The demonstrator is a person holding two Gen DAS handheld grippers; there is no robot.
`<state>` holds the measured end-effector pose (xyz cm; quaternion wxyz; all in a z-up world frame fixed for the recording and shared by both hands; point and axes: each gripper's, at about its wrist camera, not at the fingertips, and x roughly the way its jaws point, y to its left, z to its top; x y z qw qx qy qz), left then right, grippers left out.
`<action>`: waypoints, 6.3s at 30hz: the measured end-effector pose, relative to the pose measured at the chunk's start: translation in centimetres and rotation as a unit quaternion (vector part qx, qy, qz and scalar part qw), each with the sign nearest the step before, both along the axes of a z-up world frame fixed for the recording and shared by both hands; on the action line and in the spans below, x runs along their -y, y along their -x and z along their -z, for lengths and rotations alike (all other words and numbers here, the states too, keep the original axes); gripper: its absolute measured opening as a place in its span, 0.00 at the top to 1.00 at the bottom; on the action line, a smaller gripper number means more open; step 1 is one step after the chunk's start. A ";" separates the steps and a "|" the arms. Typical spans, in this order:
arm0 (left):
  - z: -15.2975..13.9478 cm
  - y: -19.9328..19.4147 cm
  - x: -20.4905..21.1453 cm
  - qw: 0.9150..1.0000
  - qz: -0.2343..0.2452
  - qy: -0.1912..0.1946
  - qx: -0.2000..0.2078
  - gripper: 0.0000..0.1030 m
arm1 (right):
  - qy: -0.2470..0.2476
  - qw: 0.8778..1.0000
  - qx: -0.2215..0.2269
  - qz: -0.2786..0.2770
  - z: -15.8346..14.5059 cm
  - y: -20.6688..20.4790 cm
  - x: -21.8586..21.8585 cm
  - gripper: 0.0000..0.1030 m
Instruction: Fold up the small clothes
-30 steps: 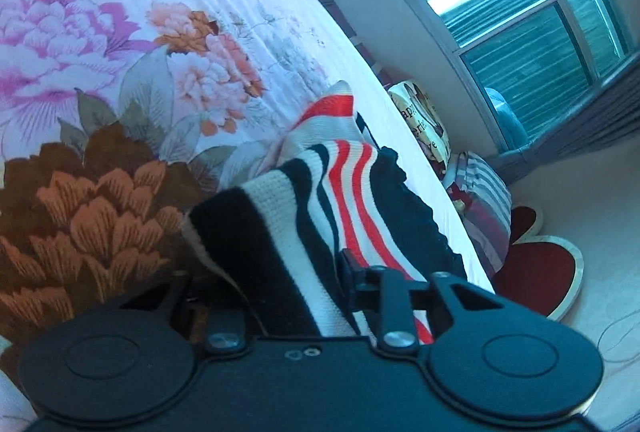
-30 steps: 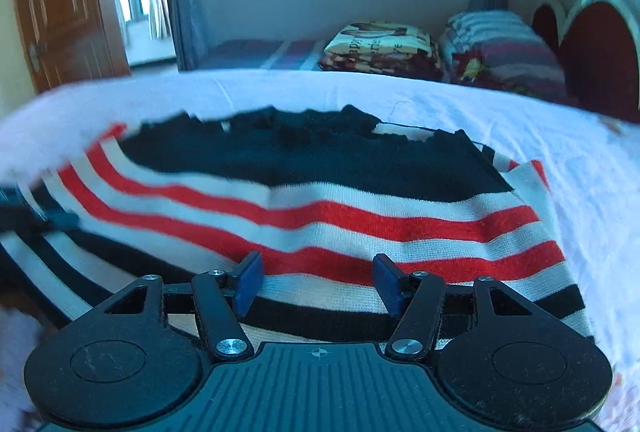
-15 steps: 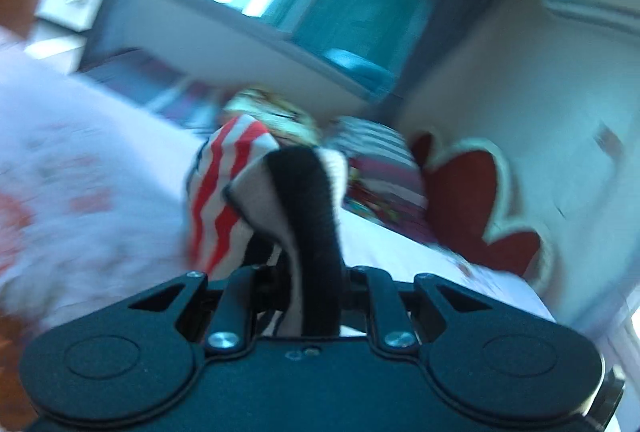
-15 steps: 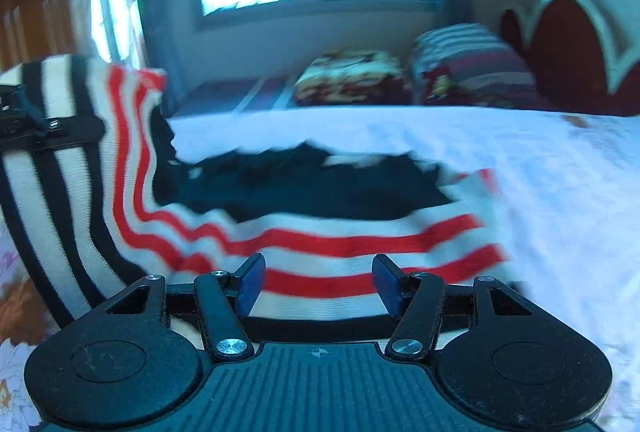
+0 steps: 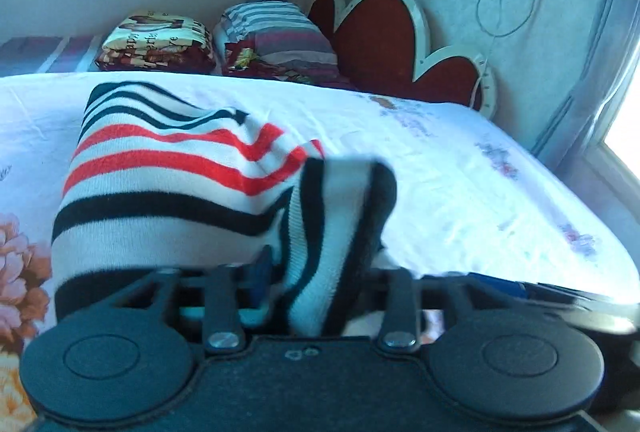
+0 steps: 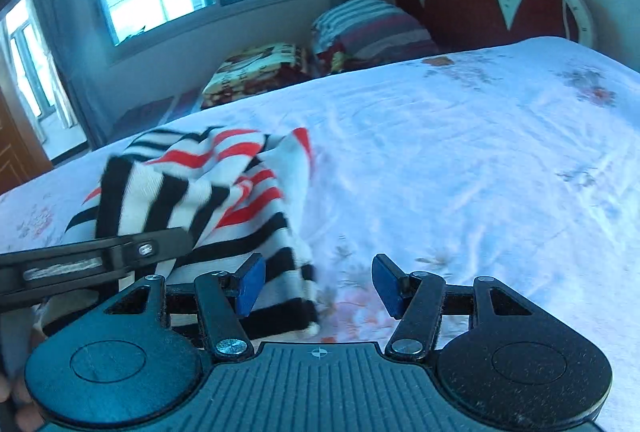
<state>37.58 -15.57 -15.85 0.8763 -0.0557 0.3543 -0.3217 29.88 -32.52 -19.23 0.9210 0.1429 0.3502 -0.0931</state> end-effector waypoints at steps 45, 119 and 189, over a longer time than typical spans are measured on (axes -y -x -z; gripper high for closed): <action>3.0 -2.6 -6.9 0.991 -0.103 -0.018 -0.083 0.25 | -0.124 0.992 0.003 -0.035 -1.0 -2.9 1.1 0.67; 3.1 -17.4 -4.7 0.968 -0.227 -0.047 -0.100 0.34 | -0.001 0.989 -0.046 -0.142 4.4 -23.7 1.6 0.86; 2.6 -1.1 -6.8 0.990 -0.099 -0.068 -0.081 0.28 | -0.007 0.991 -0.051 -0.121 -1.2 0.1 -0.7 0.86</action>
